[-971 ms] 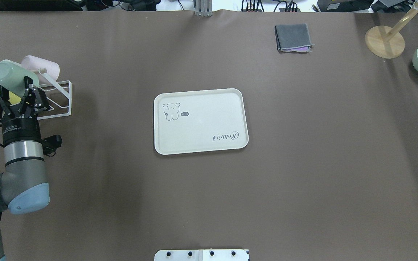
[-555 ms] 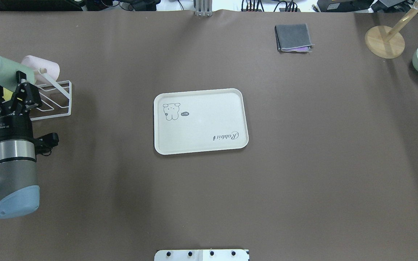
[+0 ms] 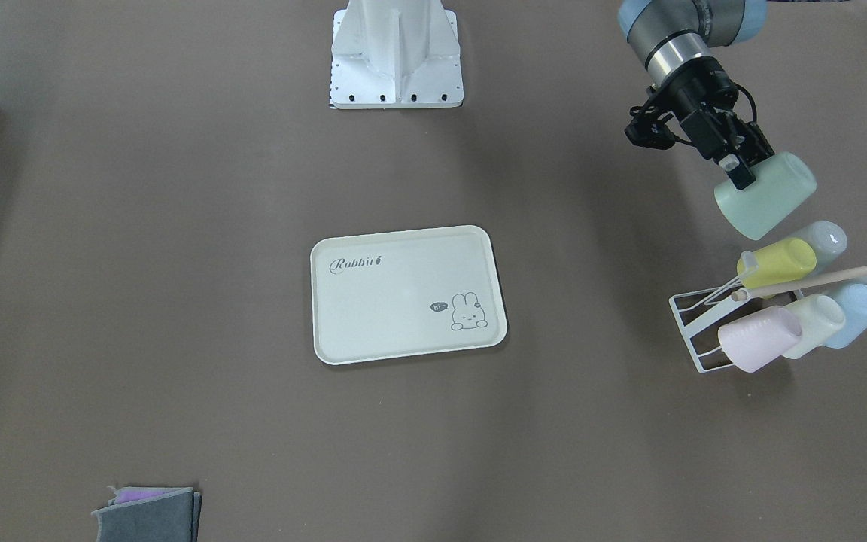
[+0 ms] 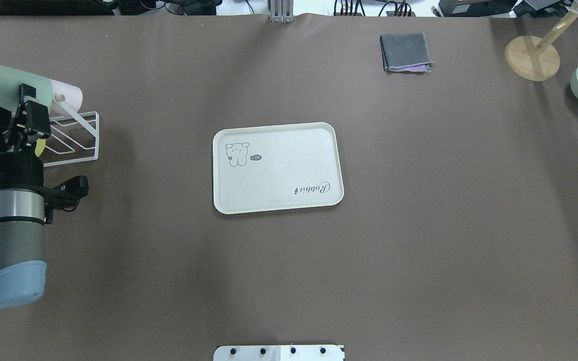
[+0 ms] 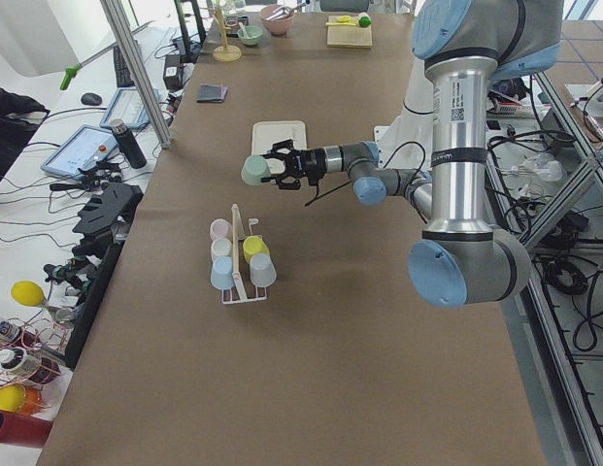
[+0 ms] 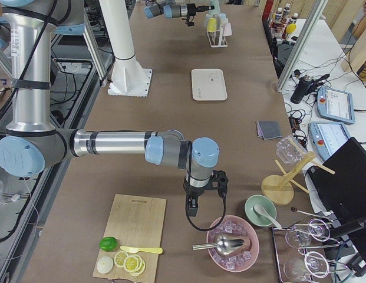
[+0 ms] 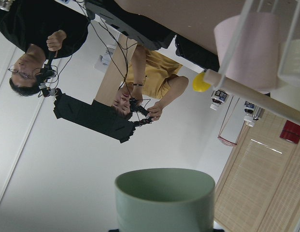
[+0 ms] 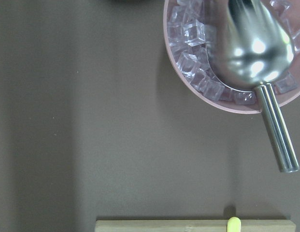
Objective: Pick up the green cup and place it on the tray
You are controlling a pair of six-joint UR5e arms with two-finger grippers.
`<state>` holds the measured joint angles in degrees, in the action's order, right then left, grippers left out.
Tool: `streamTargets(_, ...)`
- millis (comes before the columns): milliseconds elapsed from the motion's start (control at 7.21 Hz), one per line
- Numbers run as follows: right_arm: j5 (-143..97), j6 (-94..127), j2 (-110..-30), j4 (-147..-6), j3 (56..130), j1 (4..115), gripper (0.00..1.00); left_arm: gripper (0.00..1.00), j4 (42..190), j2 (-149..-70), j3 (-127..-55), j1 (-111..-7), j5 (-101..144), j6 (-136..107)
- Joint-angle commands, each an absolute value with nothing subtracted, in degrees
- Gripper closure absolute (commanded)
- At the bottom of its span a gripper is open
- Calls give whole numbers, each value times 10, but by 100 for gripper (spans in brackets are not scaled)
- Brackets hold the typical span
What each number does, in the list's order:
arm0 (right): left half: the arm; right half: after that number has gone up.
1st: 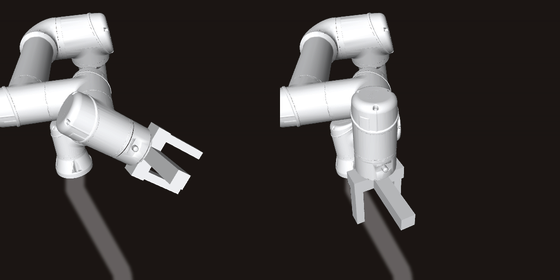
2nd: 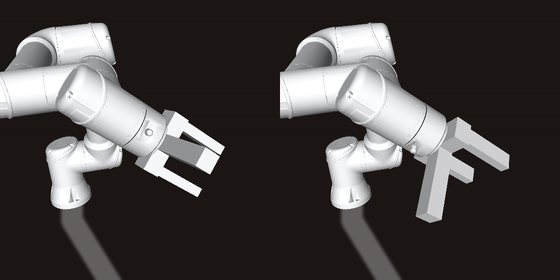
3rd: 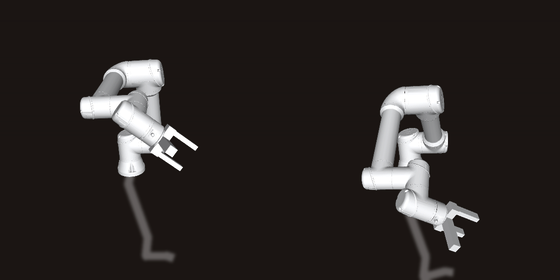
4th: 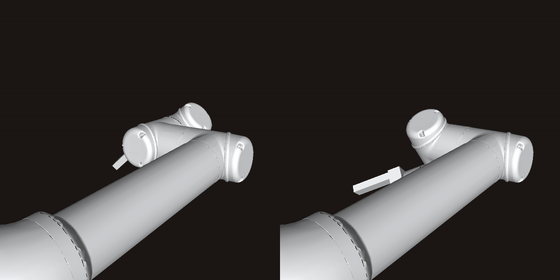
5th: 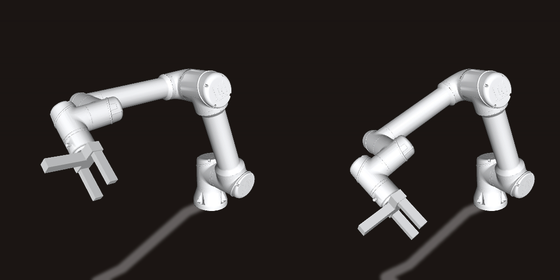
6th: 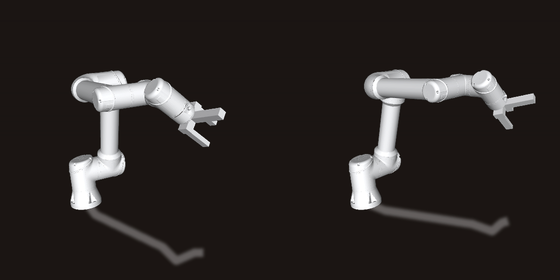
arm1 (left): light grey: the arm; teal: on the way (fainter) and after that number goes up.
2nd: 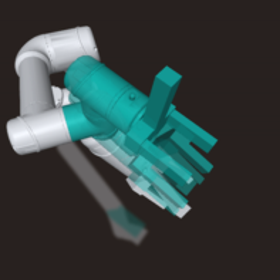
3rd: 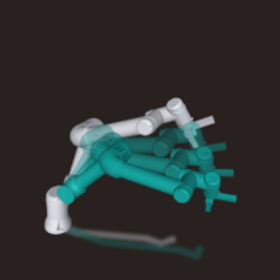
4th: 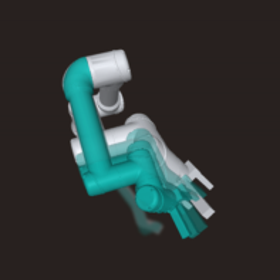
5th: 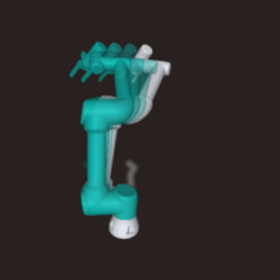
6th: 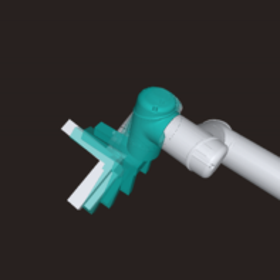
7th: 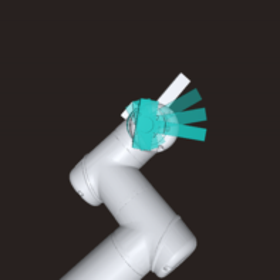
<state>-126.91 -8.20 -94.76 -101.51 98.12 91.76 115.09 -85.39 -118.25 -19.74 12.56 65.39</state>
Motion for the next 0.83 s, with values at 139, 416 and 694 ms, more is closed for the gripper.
streamTargets(139,-1269,-82,-948,-1015,980,918,0,92,1210,-915,-1171,-147,130,647)
streamTargets(416,-1269,-82,-948,-1015,979,918,0,92,1280,-947,-1145,-107,165,608)
streamTargets(694,-1269,-82,-950,-1015,978,918,0,99,1291,-940,-1146,-108,271,374)
